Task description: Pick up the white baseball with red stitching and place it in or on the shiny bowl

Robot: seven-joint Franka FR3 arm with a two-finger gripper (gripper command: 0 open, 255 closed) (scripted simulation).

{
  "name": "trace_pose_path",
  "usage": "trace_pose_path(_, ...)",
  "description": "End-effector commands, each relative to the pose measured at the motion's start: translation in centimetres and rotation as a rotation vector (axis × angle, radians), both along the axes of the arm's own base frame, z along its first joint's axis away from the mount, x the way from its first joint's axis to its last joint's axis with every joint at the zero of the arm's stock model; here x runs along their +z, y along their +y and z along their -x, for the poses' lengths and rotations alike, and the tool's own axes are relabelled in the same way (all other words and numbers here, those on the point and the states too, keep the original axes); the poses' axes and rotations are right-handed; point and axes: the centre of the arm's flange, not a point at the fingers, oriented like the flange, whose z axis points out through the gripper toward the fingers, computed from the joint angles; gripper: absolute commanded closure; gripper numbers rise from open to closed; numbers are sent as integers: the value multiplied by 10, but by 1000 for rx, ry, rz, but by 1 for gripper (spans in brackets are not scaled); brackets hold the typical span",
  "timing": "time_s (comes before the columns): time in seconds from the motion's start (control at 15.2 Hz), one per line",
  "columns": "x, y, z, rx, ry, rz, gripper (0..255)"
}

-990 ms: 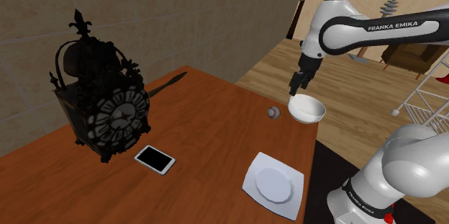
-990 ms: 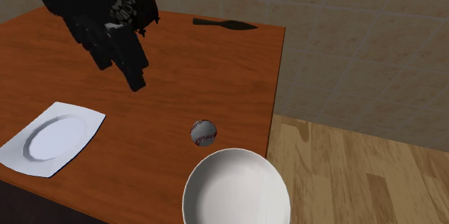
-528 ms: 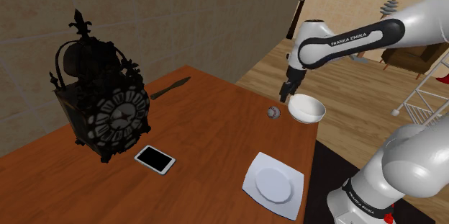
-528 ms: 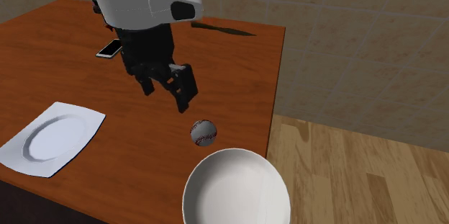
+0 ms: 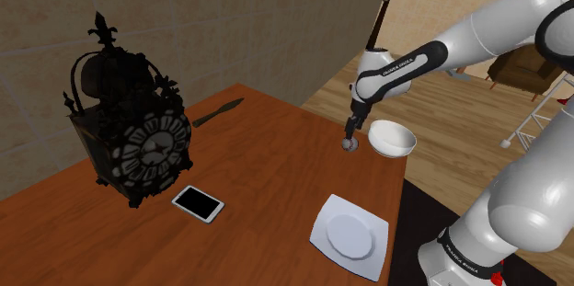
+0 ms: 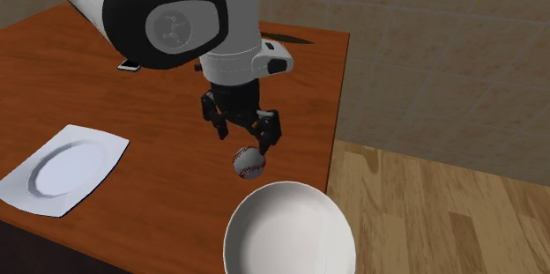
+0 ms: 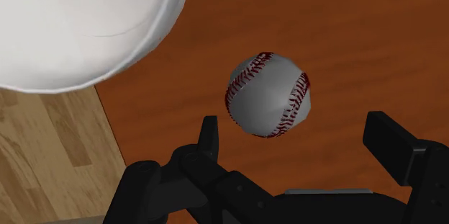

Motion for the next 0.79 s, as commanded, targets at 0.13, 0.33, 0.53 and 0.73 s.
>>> trace_pose_path(0.13,-25,-6,-9,17,4,2,0)
trace_pose_path(0.33,-41,-7,-8,17,4,2,0)
trace_pose_path(0.53,-55,-8,-7,17,4,2,0)
trace_pose_path(0.73,-55,-8,-7,17,4,2,0)
